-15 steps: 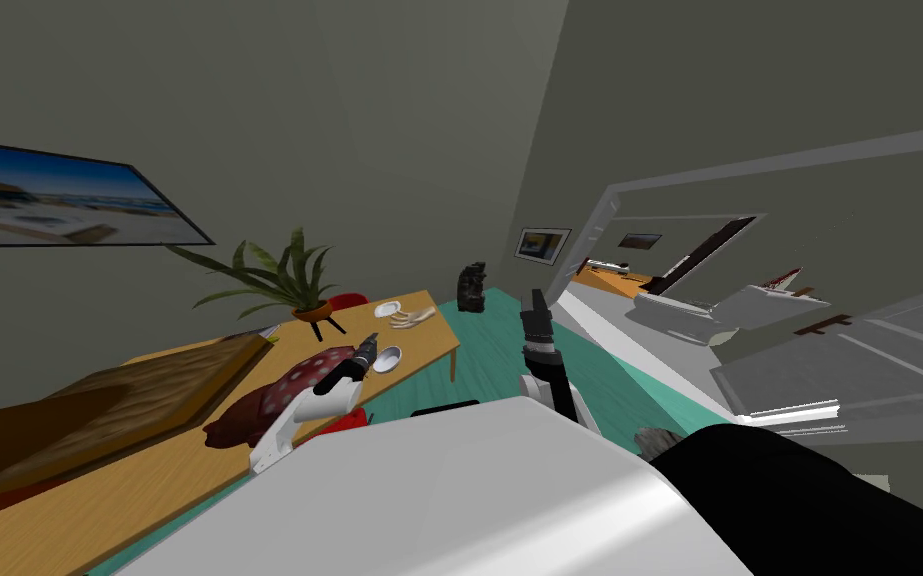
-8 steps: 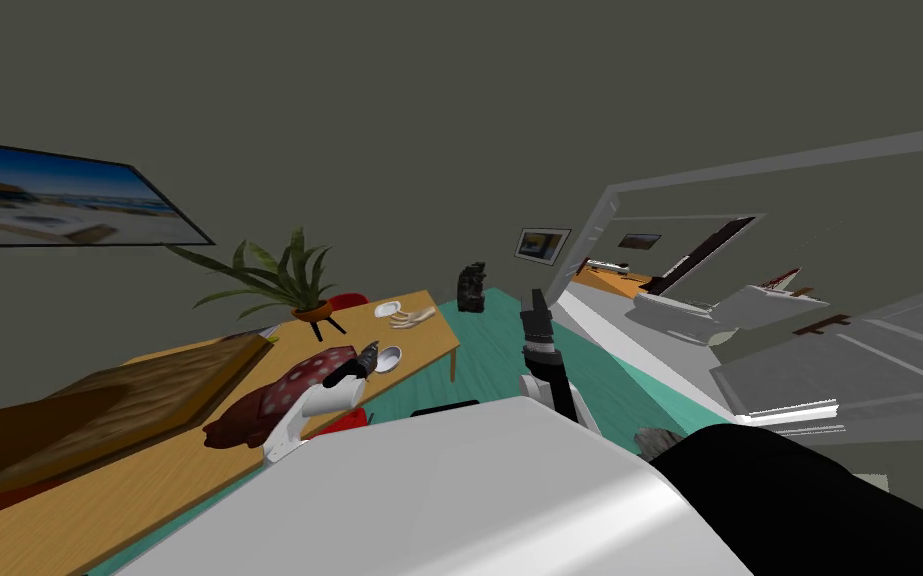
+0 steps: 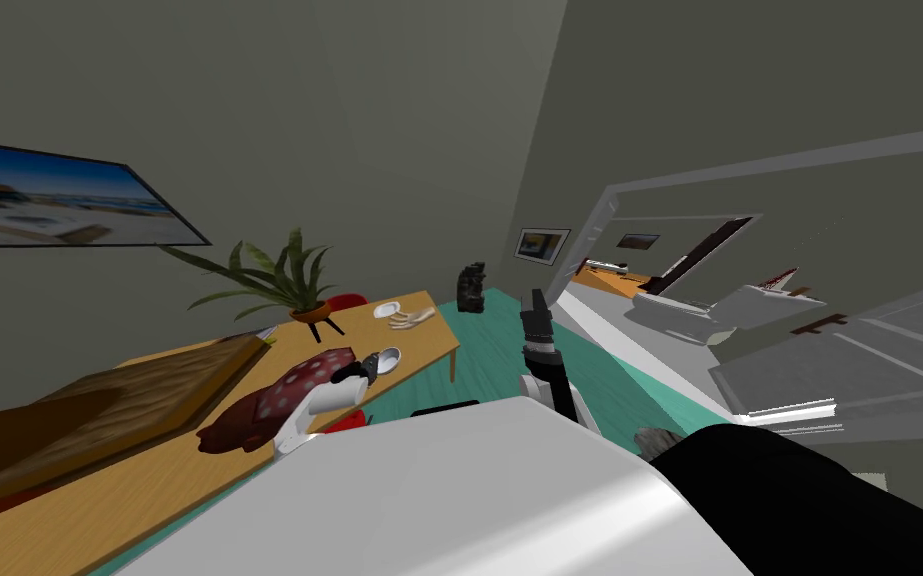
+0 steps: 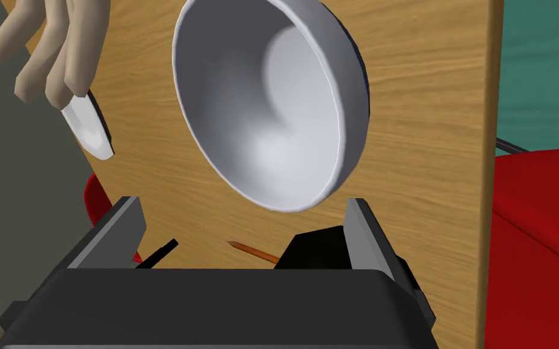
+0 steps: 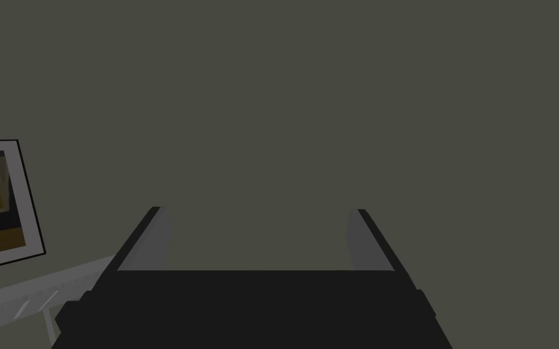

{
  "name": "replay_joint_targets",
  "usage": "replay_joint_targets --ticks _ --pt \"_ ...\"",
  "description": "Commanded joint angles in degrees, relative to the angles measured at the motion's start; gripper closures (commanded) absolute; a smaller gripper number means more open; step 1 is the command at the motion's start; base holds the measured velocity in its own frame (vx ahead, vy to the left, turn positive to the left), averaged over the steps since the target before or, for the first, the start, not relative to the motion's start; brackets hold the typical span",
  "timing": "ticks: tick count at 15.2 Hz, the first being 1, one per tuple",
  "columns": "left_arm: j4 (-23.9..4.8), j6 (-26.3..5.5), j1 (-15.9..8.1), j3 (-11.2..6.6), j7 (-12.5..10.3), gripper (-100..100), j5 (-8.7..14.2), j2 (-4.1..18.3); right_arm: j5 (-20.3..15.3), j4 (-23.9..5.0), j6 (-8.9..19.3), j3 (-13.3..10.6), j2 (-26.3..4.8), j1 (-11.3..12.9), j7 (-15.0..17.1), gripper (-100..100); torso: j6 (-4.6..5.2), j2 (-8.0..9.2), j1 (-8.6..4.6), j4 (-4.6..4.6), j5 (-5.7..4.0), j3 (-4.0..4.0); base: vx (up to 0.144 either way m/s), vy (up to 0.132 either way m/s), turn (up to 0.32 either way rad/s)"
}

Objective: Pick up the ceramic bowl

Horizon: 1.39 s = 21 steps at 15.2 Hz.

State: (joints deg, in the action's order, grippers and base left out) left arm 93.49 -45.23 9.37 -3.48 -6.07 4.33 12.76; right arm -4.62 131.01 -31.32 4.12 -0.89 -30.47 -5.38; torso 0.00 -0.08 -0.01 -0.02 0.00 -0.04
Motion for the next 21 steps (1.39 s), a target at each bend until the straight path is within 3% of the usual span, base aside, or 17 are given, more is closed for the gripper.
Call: replay_joint_targets --ticks 1,8,13,14,15,21 --pt "-1.5 -2.0 -0.8 -0.15 0.0 -100 0.2 -0.2 0.0 0.0 0.0 0.0 0.0 0.0 0.0 0 0.00 0.00 0.00 0.00 0.00 0.00 0.019 -0.003 -0.009" --pt "-6.4 -9.6 -3.3 -0.68 0.1 -100 1.3 -1.5 0.0 0.0 0.0 0.0 0.0 0.0 0.0 0 0.00 -0.07 -0.01 -0.01 0.00 -0.04 0.029 -0.003 -0.016" --pt "-8.4 -12.7 -4.4 -0.88 0.1 -100 1.7 -2.1 0.0 0.0 0.0 0.0 0.0 0.0 0.0 0 0.00 -0.10 -0.01 -0.02 0.00 -0.06 0.039 -0.003 -0.014" --pt "-7.8 -11.7 -3.9 -0.86 0.1 -100 1.7 -1.9 0.0 0.0 0.0 0.0 0.0 0.0 0.0 0 0.00 -0.10 -0.01 -0.02 0.00 -0.06 0.021 -0.004 -0.005" --pt "-9.9 -10.4 -4.5 -0.97 0.2 -100 1.7 -2.0 0.0 0.0 0.0 0.0 0.0 0.0 0.0 0 0.00 -0.06 -0.01 -0.01 -0.01 -0.04 0.013 0.003 -0.010" --pt "-14.6 -6.8 -5.7 -1.20 0.4 -100 1.5 -2.3 0.0 0.0 0.0 0.0 0.0 0.0 0.0 0 0.00 0.02 0.05 0.00 0.01 0.01 0.012 0.009 -0.012"
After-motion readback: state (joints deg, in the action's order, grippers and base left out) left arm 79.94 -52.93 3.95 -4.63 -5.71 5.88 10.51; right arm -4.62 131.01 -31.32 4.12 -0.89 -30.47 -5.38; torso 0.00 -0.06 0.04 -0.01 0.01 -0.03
